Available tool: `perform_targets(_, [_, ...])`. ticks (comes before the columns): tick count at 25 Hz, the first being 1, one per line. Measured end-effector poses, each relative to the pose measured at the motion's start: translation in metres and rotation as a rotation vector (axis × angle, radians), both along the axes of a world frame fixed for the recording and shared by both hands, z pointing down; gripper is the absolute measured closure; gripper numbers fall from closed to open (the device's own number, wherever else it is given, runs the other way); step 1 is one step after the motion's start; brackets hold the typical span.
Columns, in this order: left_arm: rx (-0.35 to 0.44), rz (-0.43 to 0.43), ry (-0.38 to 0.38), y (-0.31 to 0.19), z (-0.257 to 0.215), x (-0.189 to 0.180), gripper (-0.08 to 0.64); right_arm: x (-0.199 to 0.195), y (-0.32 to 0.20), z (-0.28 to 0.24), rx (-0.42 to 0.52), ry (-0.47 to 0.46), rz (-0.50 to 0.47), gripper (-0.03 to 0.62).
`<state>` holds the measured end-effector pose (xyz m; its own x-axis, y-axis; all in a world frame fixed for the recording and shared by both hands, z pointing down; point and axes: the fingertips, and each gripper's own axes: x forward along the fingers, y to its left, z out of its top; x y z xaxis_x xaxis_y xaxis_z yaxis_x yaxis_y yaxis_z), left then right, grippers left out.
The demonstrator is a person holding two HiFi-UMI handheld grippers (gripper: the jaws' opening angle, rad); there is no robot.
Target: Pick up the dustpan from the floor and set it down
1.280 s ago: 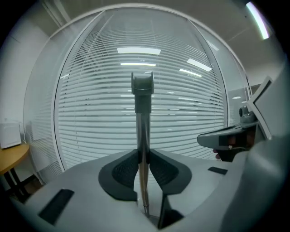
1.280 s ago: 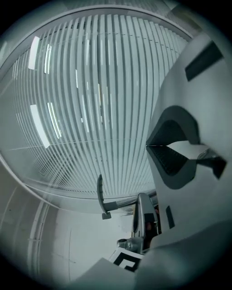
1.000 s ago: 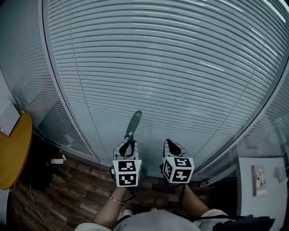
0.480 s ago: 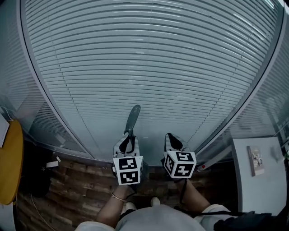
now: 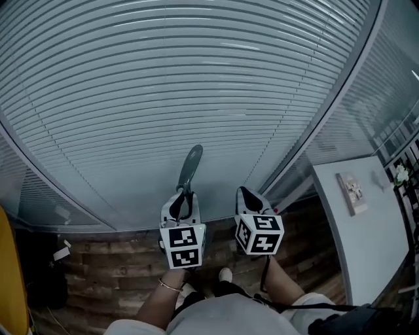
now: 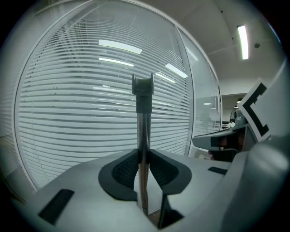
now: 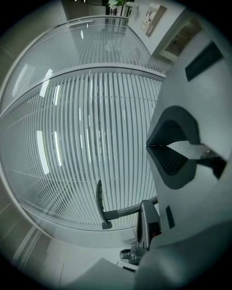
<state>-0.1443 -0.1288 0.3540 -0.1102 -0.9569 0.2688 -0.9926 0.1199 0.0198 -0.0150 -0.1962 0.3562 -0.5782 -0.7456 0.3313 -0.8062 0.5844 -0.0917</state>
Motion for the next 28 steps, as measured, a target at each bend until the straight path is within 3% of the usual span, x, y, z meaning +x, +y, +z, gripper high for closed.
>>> perform_targets(8, [-0.025, 0.085, -0.011, -0.031, 0.011, 0.049, 0.474, 0.056, -0.024, 0.015, -0.034, -0.015, 0.086, 0.56])
perform_targets(18, [-0.059, 0.106, -0.037, -0.06, 0.026, 0.102, 0.474, 0.112, -0.056, 0.03, -0.08, -0.013, 0.114, 0.56])
perform_targets(28, [-0.115, 0.159, -0.048, -0.088, 0.08, 0.153, 0.474, 0.165, -0.073, 0.096, -0.158, -0.021, 0.161, 0.56])
